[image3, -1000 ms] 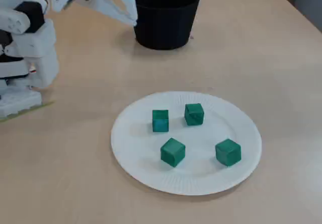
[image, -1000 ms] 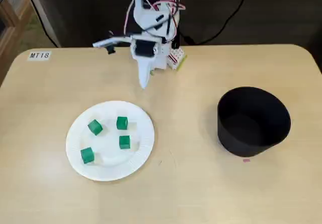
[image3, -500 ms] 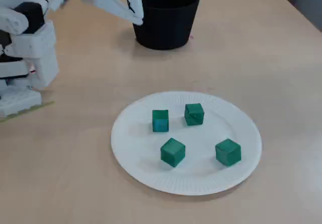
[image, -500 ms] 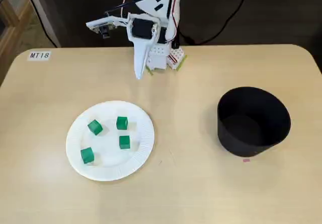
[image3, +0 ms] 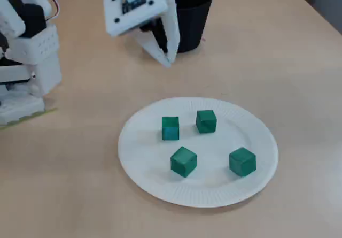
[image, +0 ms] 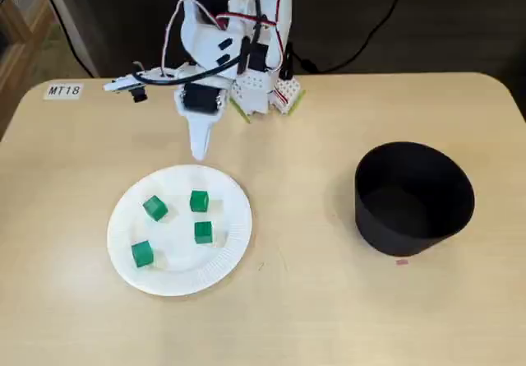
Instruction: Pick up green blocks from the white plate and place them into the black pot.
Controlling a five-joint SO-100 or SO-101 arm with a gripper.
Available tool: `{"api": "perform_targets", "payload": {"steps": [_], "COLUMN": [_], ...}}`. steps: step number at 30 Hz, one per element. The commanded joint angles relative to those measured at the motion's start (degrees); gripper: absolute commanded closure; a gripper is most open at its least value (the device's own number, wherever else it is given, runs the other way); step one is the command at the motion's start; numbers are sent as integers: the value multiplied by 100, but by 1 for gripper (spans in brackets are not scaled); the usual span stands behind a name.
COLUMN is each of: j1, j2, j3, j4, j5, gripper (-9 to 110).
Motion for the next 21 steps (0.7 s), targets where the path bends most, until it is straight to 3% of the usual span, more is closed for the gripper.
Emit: {"api": "perform_targets", "payload": {"steps": [1,14,19,21], "j1": [114,554,870,914], "j2": [-615,-3059,-3261,-3410], "j3": [-817,-3296,-3454,-3604], "j4": [193,1266,1195,1169], "j5": [-316,-1872,-2013,-2101], "gripper": [104,104,74,71]}}
